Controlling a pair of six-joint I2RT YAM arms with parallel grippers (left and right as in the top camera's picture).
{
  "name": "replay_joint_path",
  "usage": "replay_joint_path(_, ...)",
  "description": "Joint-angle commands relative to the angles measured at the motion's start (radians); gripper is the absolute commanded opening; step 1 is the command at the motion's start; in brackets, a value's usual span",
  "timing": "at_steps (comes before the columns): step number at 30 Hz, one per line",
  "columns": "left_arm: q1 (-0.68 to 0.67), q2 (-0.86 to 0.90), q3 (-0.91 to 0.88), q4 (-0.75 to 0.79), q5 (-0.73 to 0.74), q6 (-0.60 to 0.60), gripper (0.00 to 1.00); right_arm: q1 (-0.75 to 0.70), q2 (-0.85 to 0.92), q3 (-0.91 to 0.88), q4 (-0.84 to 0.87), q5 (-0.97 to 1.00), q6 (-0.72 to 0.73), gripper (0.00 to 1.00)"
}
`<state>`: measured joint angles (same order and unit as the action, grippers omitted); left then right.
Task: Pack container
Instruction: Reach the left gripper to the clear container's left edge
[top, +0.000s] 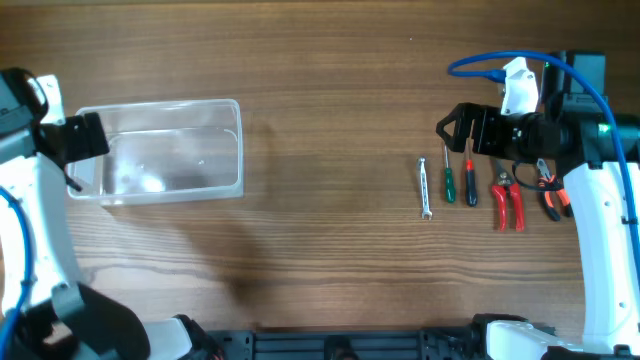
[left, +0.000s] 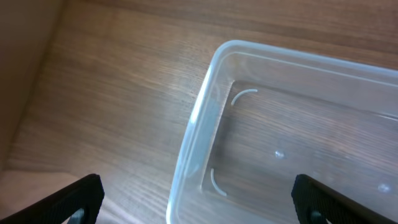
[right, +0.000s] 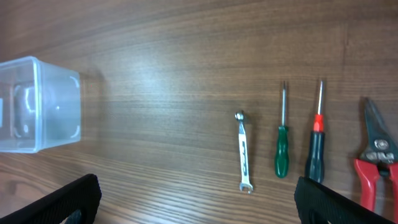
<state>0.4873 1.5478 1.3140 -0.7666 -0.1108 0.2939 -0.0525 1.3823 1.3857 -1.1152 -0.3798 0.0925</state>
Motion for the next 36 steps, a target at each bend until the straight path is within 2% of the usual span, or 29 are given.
replay_joint_path(1,0.074,0.097,0.015,0.021,0.156,0.151,0.97,-0.001,0.004,0.014,-0.004,0.025,0.013,1.0)
replay_joint_path(3,0.085,0.172,0.015,0.06,0.156,0.153,0.97,-0.001,0.004,0.014,-0.006,0.025,0.013,1.0)
replay_joint_path(4,0.085,0.208,0.015,0.073,0.177,0.198,0.95,-0.001,0.004,0.014,-0.01,0.025,0.012,1.0)
replay_joint_path(6,0.081,0.278,0.015,0.099,0.197,0.296,0.84,-0.001,0.004,0.014,-0.024,0.025,0.012,1.0)
replay_joint_path(10,0.081,0.327,0.015,0.165,0.2,0.31,0.76,-0.001,0.004,0.014,-0.037,0.025,0.012,1.0)
replay_joint_path(12,0.081,0.331,0.015,0.195,0.201,0.309,0.56,-0.002,0.004,0.014,-0.038,0.025,0.012,1.0)
replay_joint_path(14,0.081,0.331,0.015,0.199,0.201,0.308,0.51,-0.002,0.004,0.014,-0.038,0.025,0.012,1.0)
replay_joint_path(18,0.081,0.331,0.015,0.199,0.22,0.304,0.22,-0.002,0.004,0.014,-0.038,0.026,0.012,0.99)
replay_joint_path(22,0.081,0.331,0.015,0.195,0.227,0.304,0.16,-0.002,0.004,0.014,-0.042,0.026,0.012,1.0)
replay_joint_path(24,0.081,0.331,0.015,0.187,0.243,0.304,0.04,-0.002,0.004,0.014,-0.042,0.025,0.012,0.99)
replay_joint_path(27,0.08,0.33,0.015,0.156,0.298,0.296,0.04,-0.002,0.004,0.014,-0.049,0.025,0.012,1.0)
replay_joint_path(31,0.074,0.302,0.015,0.127,0.508,0.032,0.04,-0.001,0.004,0.014,-0.053,0.025,0.012,0.98)
replay_joint_path(36,-0.045,0.158,0.015,0.023,0.518,-0.126,0.04,-0.001,0.004,0.014,-0.067,0.025,0.013,0.96)
